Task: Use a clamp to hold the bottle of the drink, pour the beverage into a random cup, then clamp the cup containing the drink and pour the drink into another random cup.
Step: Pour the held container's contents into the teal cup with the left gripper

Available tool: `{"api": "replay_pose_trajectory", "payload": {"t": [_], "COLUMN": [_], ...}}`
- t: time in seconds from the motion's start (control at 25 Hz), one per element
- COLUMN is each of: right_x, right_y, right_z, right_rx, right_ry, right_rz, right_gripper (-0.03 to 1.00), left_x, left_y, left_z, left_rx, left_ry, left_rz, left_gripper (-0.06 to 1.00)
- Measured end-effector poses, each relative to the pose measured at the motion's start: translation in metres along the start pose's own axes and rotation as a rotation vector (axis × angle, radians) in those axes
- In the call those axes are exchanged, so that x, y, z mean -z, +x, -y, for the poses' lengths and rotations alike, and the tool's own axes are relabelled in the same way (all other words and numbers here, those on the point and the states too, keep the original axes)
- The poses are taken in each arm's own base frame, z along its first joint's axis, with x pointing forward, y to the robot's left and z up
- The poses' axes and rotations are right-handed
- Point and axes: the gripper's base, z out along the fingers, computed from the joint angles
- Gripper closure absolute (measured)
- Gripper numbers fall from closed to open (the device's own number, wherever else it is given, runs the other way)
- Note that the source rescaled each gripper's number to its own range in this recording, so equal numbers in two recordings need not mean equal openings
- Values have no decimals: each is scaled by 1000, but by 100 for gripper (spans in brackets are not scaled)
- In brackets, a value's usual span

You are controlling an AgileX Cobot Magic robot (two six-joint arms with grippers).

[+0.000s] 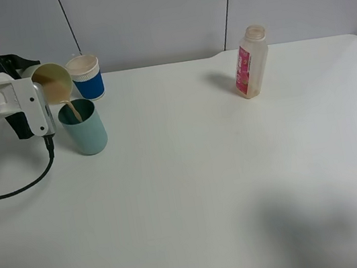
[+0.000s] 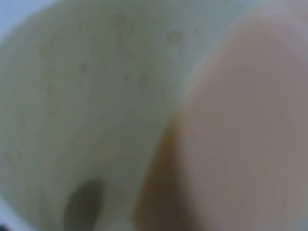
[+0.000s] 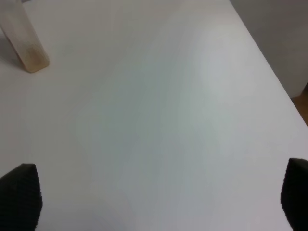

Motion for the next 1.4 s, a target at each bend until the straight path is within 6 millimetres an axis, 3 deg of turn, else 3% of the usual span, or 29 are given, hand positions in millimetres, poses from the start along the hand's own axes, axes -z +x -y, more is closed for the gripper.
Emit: {"api": "replay_pose_trajectory", "payload": {"t": [1.4], "right_x": [0], "right_y": [0], "right_z": [0], "right_rx": [0], "right_ry": [0], "right_rz": [0], "right_gripper": [-3], "left_x": [0], "left_y": [0], "left_z": [0], "left_rx": [-57], "left_ry": [-4], "left_rz": [2], "left_gripper": [93]}}
